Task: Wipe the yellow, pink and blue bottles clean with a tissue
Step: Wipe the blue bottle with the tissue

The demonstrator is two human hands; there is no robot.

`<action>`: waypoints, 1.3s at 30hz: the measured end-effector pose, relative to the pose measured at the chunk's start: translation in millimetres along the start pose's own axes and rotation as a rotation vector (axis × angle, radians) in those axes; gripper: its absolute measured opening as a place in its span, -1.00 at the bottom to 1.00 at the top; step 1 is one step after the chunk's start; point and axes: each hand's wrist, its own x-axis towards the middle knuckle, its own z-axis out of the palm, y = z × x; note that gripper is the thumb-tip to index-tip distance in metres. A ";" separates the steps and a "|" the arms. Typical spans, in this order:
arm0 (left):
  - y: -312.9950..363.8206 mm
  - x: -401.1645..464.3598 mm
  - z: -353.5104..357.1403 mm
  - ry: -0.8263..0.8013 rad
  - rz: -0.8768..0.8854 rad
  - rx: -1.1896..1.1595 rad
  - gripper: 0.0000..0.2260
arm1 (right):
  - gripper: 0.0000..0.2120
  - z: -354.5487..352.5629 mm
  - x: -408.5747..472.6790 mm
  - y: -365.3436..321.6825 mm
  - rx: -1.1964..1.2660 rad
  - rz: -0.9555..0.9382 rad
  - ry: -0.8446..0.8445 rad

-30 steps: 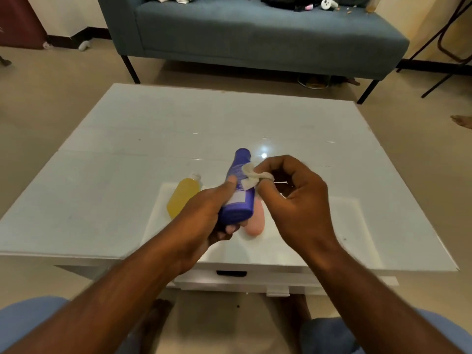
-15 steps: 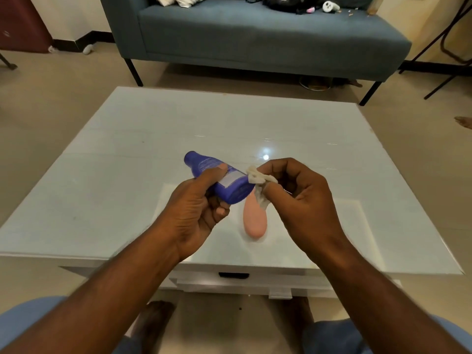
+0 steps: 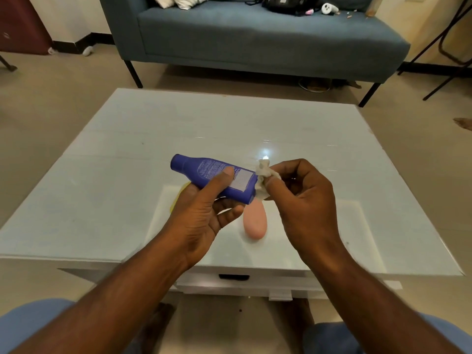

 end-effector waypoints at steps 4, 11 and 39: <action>1.5 2.0 -1.7 0.020 0.018 -0.051 -0.65 | -0.93 4.8 -11.2 2.7 0.018 0.051 -0.164; -2.6 3.7 -2.7 -0.030 0.052 0.012 -0.67 | -0.93 -1.0 0.6 3.9 0.032 0.089 -0.050; -14.2 -15.1 -2.5 -0.311 -0.010 0.639 -0.36 | -0.90 -5.1 -1.5 2.8 -0.252 -0.295 -0.161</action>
